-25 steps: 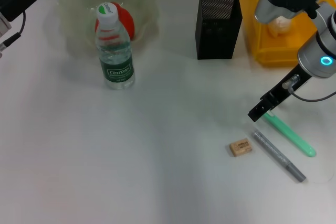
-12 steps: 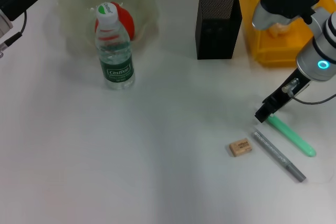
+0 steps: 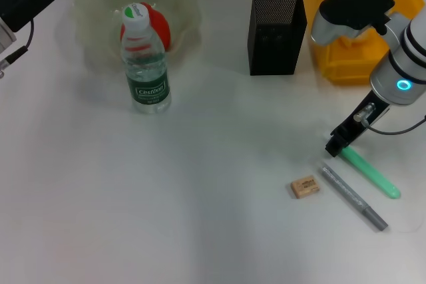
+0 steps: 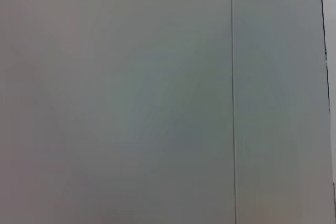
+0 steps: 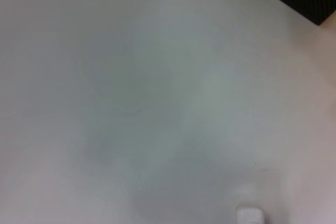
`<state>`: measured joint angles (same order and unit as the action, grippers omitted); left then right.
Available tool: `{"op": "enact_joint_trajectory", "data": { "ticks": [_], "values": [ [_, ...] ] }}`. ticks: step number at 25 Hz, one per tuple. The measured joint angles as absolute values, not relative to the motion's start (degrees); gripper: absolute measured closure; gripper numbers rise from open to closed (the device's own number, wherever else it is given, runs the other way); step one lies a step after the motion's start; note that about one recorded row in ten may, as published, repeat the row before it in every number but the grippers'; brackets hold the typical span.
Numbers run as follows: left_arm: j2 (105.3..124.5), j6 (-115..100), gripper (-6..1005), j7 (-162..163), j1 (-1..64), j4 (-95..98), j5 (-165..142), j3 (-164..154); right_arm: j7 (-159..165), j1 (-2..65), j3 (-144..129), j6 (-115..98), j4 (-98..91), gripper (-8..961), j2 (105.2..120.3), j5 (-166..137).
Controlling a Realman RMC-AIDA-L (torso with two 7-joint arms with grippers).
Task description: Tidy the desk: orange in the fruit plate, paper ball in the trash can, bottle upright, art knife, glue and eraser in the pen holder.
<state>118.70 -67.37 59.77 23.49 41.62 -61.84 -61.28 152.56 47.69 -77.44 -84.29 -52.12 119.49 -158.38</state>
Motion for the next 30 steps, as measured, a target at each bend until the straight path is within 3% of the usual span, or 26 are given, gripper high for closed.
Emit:
{"op": "enact_joint_trajectory", "data": {
  "ticks": [4, 12, 21, 30],
  "values": [
    [118.72, -67.40, 265, 59.78, 23.42, 41.63, -61.78, -61.35, 152.55, 47.72, -77.47, -84.25, -52.03, 533, 119.47, -158.40],
    [118.74, -67.42, 265, 59.77, 23.54, 41.66, -61.73, -61.35, 152.56, 47.73, -76.99, -83.89, -51.63, 766, 119.39, -158.42],
    [118.74, -67.44, 265, 59.76, 23.56, 41.69, -61.68, -61.02, 152.19, 46.78, -72.00, -84.16, -52.92, 767, 119.31, -157.93],
    [118.67, -67.59, 265, 59.69, 23.39, 42.07, -60.53, -60.99, 145.11, 40.04, -55.29, -91.69, -68.56, 759, 118.79, -147.98]
  ]
}}
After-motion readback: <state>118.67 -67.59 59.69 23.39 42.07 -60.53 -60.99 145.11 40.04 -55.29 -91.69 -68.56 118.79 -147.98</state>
